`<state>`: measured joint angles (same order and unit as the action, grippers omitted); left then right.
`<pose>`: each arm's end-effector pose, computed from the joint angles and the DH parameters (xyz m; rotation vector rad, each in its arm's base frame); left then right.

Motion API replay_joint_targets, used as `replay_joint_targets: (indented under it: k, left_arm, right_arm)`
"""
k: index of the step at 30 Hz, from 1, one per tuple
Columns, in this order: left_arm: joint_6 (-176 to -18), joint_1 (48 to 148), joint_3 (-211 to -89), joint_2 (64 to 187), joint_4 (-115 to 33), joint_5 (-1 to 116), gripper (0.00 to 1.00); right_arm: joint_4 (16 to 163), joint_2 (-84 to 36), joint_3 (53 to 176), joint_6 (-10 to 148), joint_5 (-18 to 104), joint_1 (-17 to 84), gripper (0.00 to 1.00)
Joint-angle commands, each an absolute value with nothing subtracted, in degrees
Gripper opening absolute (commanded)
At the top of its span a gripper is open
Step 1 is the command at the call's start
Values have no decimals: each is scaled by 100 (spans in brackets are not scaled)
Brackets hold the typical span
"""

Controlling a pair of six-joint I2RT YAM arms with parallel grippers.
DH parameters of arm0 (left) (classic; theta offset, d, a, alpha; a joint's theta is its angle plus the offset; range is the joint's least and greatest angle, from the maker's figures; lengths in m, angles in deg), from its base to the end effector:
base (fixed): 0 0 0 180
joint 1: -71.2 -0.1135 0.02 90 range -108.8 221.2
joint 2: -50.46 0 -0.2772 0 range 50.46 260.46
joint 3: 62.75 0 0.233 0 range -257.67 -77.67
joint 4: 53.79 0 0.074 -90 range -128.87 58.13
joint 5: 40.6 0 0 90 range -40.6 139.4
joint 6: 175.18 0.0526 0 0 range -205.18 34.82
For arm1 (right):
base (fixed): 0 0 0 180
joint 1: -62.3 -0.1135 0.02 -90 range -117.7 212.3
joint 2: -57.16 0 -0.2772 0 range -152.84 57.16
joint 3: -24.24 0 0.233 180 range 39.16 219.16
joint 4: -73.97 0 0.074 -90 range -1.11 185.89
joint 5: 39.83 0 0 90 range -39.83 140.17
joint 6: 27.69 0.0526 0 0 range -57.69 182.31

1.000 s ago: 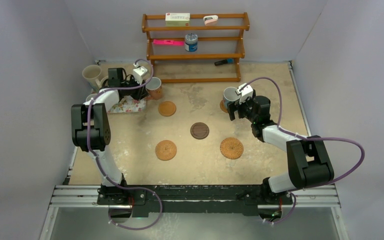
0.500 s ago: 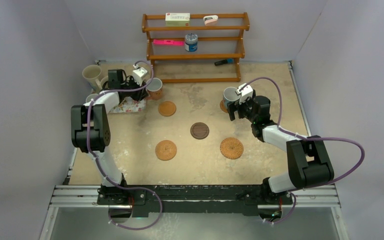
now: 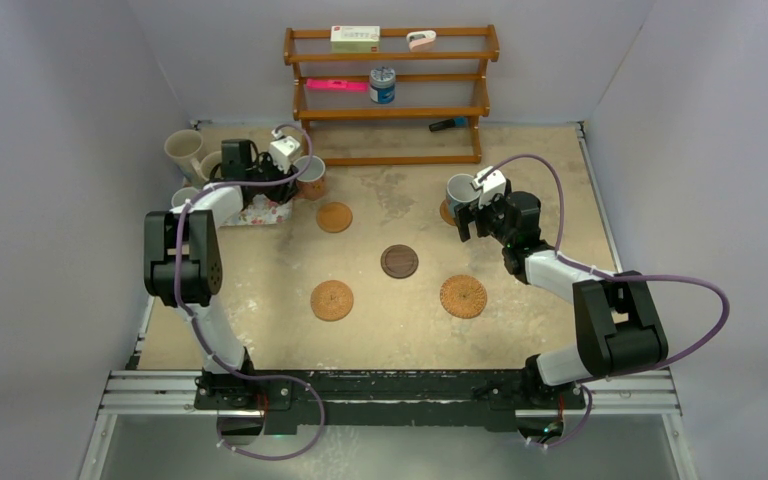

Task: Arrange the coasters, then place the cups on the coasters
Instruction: Pick up the cup at the center of the board.

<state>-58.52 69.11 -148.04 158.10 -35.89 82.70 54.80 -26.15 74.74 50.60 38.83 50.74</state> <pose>0.4103 -0.0139 0.2128 0.7468 2.0320 -0.3744 0.2973 0.0714 0.2329 -0.5013 1.7367 0.1771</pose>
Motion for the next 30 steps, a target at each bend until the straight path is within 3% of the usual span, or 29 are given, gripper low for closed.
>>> replay_joint_targets:
  k: [1,6,15,30]
  left_arm:
    - [-5788,6971,-14835,15724,-3799,8317,40]
    - [-5813,6973,-14892,15777,-3773,8350,31]
    - [-5776,6971,-14886,15719,-3739,8392,0]
    - [-6069,7062,-14833,15174,-4083,8473,0]
  right_arm:
    - [5394,-2660,7687,4974,3900,5087,94]
    - [5394,-2660,7687,4974,3900,5087,94]
    - [5400,-2659,7687,4974,3901,5087,94]
    - [5399,-2671,7696,4974,3909,5086,94]
